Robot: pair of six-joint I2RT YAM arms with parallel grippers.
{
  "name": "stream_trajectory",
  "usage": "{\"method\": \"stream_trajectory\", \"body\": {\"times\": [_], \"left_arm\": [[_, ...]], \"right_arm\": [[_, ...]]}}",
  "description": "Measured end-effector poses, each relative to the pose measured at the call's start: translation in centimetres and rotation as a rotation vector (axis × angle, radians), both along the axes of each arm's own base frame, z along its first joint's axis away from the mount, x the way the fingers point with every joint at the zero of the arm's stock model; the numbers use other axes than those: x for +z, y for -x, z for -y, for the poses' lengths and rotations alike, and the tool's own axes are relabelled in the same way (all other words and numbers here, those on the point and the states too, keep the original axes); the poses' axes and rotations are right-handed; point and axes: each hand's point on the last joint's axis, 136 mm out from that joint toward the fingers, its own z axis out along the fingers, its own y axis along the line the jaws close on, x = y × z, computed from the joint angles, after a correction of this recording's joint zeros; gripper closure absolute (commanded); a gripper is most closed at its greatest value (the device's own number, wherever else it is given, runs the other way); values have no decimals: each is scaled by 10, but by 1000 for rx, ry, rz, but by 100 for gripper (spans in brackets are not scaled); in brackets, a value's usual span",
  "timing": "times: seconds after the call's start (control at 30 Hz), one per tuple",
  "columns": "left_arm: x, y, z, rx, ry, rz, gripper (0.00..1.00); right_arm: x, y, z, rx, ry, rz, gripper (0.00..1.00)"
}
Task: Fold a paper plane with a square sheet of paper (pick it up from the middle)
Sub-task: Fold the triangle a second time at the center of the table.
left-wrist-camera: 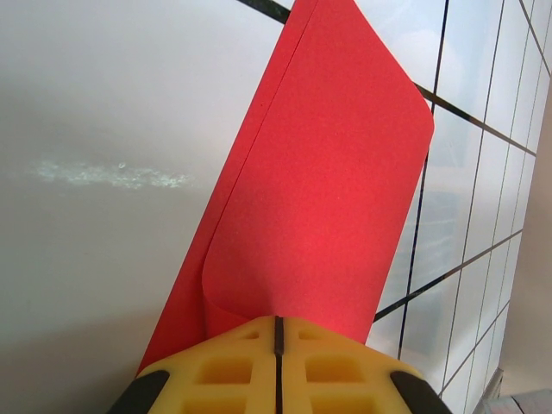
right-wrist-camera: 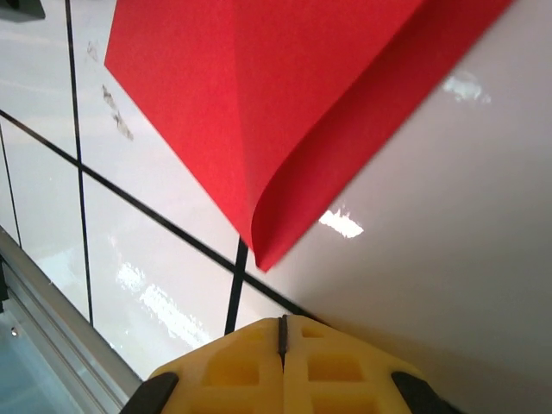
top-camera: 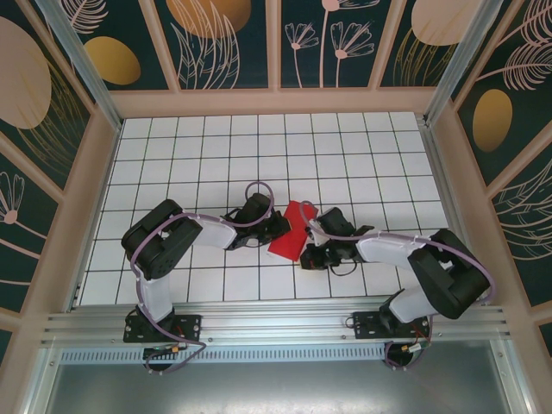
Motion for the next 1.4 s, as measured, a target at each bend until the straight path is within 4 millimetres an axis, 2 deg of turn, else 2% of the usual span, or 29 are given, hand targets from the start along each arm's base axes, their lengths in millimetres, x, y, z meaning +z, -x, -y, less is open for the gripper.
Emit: {"method": "stream_trajectory", "body": {"times": [0.1,0.23,0.33,0.47,0.57,0.73,0.8,0.93,1.03,1.1,1.23,1.3,1.4], "left_arm": [[0,0,0,-3,-1,1,92],[0,0,0,-4,0,1,92],[0,0,0,-4,0,1,92],[0,0,0,-4,0,1,92],[0,0,0,-4,0,2,90],[1,0,1,-11,0,9,87],[3,0,1,-15,-2,13,84],[8,0,1,-24,-4,29,69],[18,-1,1,-28,5,47,67],[28,-1,2,-30,24,62,68],[48,3,2,-34,78,88,80],[49,8,0,-36,96,82,83],[40,19,-4,-45,93,52,84]], "right_arm": [[11,-4,-3,-22,-19,11,93],[31,-22,-17,-58,-76,48,93],[36,-35,-29,-72,-99,60,92],[23,-44,-37,-79,-84,37,92],[7,-45,-32,-92,-37,19,92],[-5,-43,-24,-108,-25,11,92],[-5,-43,-25,-108,-48,14,92],[-6,-42,-24,-121,-96,19,92],[-5,-43,-24,-125,-114,22,93],[-5,-42,-25,-124,-119,22,93],[-5,-42,-25,-130,-122,17,94],[-5,-42,-25,-131,-122,15,94],[-5,-42,-25,-132,-122,16,94]]}}
